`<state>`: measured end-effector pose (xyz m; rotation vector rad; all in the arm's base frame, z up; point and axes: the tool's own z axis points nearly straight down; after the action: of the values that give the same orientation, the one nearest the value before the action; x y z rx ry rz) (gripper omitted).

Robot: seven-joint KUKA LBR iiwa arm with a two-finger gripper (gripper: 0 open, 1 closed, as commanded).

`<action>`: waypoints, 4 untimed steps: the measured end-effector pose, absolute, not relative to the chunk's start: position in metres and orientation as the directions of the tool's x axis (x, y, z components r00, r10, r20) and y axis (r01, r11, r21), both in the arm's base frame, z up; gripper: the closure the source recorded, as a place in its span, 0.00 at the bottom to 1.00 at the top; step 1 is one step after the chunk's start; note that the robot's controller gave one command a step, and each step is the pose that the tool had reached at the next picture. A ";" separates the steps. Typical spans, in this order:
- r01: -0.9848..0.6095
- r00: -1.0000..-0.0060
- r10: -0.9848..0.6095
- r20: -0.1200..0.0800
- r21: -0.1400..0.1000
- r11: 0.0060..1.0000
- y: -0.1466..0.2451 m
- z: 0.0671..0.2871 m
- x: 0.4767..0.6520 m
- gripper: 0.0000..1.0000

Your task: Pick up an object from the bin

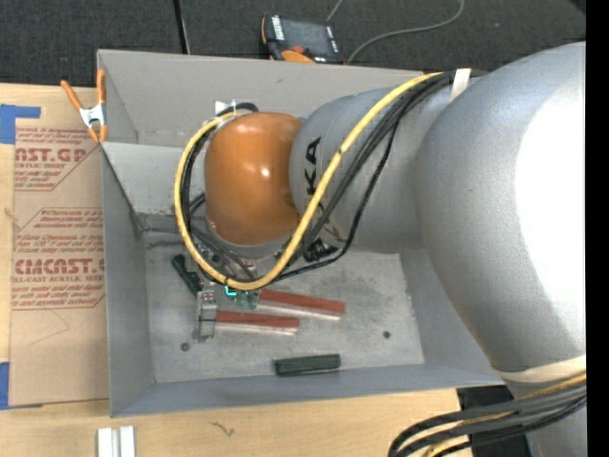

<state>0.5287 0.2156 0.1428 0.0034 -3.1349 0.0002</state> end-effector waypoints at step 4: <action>-0.179 -0.984 -0.179 -0.001 0.001 0.984 0.116 0.070 0.505 1.00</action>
Offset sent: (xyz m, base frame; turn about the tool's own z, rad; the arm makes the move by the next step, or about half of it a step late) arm 0.0069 0.0142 0.0352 -0.2024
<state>0.5046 0.1160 0.0703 0.2819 -3.1303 -0.0020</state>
